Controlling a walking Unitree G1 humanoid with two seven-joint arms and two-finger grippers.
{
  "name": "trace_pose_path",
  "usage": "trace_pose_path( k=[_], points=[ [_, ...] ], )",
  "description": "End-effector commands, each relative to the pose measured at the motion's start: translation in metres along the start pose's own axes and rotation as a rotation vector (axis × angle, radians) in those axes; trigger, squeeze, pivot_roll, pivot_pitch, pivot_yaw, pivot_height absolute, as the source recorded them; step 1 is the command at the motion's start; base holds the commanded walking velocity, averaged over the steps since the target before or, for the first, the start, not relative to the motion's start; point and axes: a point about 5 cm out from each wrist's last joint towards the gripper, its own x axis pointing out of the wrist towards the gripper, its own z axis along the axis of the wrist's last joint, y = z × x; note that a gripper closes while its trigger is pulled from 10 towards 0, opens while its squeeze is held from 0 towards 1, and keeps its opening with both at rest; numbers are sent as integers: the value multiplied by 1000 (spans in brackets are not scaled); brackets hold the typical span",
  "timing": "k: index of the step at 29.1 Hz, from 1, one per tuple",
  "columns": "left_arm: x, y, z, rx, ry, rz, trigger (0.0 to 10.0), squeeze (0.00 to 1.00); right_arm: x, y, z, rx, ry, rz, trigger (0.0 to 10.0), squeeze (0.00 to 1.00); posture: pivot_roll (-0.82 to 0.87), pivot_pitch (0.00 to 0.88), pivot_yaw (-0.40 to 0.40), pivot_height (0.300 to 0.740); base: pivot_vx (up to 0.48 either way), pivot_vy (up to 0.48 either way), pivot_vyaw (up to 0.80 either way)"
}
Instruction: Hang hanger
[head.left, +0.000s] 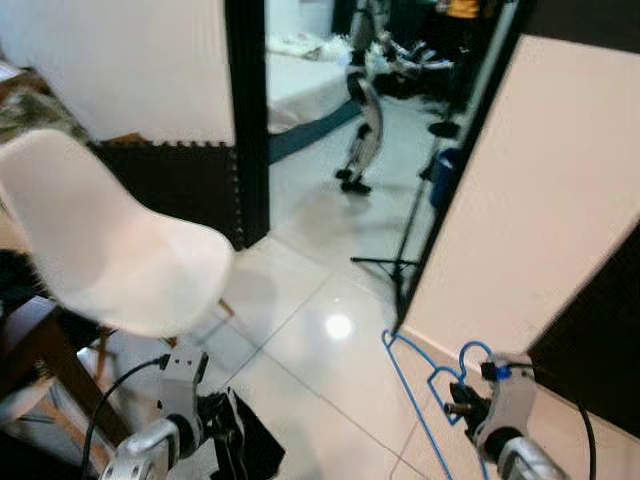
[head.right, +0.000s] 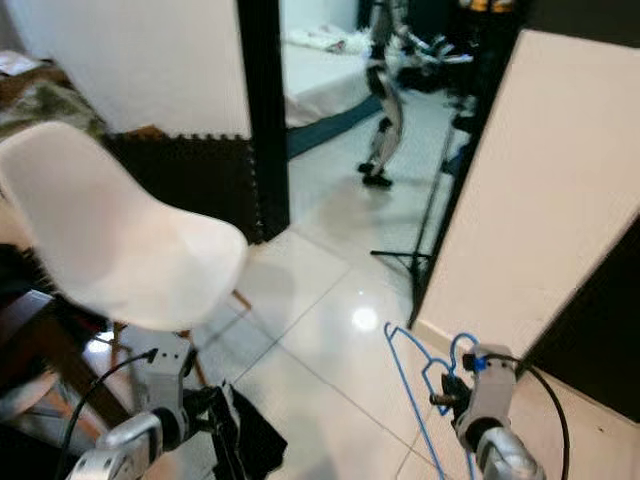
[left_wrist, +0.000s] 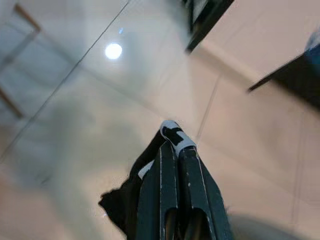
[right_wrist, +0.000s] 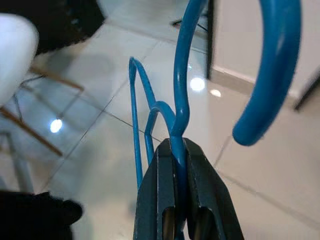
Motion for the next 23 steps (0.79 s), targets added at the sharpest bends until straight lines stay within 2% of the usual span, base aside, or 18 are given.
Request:
trace_pose_path(
  k=[1, 3, 10, 13, 23],
  points=[
    [-1, 1, 0, -41, -31, -2, 10000, 0, -4, -1, -17, 51, 15, -4, 10000, 0, -4, 11, -16, 740, 0, 0, -788],
    [0, 0, 0, -23, -29, -10, 10000, 0, -4, 1, -17, 57, -1, 21, 10000, 0, -7, 13, -15, 740, 0, 0, -775],
    [3, -2, 1, -1, -28, -19, 10000, 0, -2, -4, -18, 89, 16, -1, 10000, 0, -12, 15, -11, 740, 0, 0, -773],
    [4, -2, 1, -3, -37, -21, 10000, 0, 0, -6, -18, 130, 17, -7, 10000, 0, -13, 14, -13, 740, 0, 0, -775],
    [7, -3, 2, 10, -42, -10, 10000, 0, 3, -8, -19, 143, 10, 2, 10000, 0, -22, 8, -18, 740, 0, 0, -775]
  ],
)
